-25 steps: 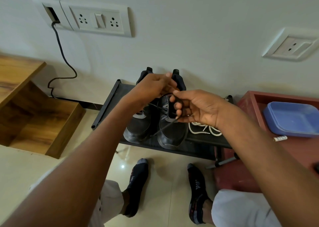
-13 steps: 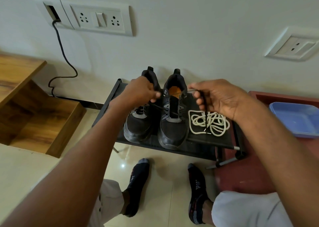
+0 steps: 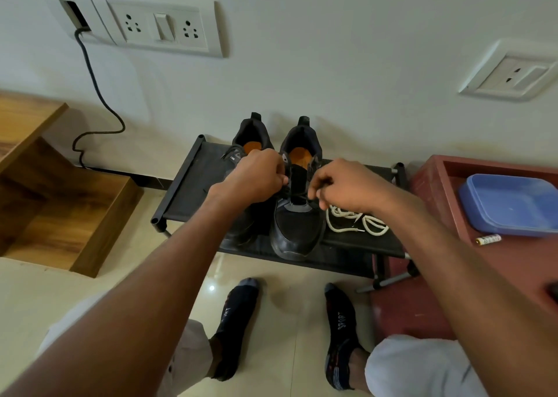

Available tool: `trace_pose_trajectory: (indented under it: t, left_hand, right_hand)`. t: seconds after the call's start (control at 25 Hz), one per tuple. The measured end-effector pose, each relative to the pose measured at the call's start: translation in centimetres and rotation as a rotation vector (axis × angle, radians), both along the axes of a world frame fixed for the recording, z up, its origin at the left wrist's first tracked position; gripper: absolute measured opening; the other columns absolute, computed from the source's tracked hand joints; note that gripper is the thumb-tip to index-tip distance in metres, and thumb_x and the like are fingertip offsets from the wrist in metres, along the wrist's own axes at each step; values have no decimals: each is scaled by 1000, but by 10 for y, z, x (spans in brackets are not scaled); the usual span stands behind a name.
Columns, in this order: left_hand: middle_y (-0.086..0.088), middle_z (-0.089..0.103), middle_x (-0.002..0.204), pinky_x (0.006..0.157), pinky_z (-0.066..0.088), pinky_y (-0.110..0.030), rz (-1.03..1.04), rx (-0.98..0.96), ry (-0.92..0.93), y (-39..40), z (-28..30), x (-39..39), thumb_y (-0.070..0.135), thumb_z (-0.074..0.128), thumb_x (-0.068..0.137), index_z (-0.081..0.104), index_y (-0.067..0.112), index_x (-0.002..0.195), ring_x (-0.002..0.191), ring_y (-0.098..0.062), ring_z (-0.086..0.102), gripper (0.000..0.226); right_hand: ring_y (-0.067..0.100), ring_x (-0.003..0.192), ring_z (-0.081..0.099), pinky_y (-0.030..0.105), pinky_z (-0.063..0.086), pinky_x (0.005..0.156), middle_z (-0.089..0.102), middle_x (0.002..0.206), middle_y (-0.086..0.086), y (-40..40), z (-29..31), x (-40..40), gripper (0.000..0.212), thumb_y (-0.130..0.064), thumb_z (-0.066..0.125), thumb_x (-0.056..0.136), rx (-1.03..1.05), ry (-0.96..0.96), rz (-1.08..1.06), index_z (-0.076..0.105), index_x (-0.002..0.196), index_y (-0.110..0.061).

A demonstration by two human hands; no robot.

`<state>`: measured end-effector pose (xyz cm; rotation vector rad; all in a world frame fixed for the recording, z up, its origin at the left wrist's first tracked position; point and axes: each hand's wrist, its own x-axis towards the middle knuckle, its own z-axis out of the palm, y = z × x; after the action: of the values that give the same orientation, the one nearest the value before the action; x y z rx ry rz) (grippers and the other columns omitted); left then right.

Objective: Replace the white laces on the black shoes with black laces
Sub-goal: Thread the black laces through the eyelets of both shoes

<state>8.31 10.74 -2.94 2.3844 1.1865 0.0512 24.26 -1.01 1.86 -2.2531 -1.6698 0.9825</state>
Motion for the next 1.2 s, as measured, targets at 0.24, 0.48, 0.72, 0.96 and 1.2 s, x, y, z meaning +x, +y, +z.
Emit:
trace_pose_trajectory:
  t: [0.24,0.48,0.72,0.96,1.2]
  left_hand:
    - [-5,65,74,58,47,-31,-9,-51,3,6,0,7,34,85,85,69,9,80,72,-21,63,30]
    - [-3,70,77,65,48,-31,3,-68,33,3,-1,12,27,84,87,78,12,81,81,-22,67,17]
    - [-2,71,81,75,53,-36,14,-76,58,4,-1,8,26,81,90,79,17,84,85,-23,68,10]
    - [4,78,91,103,50,-49,206,-396,-562,-5,37,9,53,49,105,73,24,111,87,-17,73,37]
    - [-2,75,73,88,54,-40,127,-526,-459,-8,47,2,41,60,104,73,9,102,74,-15,74,34]
  right_hand:
    - [15,83,69,26,49,67,79,78,5,-7,0,8,19,-9,57,100,-439,-104,107,75,98,-14]
    - [15,84,67,26,46,64,74,71,1,-5,0,5,20,-4,58,101,-396,-92,88,74,96,-14]
    - [-9,59,62,21,43,62,77,79,-3,-1,5,4,20,-6,57,102,19,76,58,66,109,-23]
    - [0,46,50,28,41,58,73,74,4,5,9,7,8,-19,47,111,289,334,-104,51,118,-18]
    - [0,55,57,25,43,60,63,64,-11,7,7,23,15,-36,72,98,527,19,-287,69,96,-21]
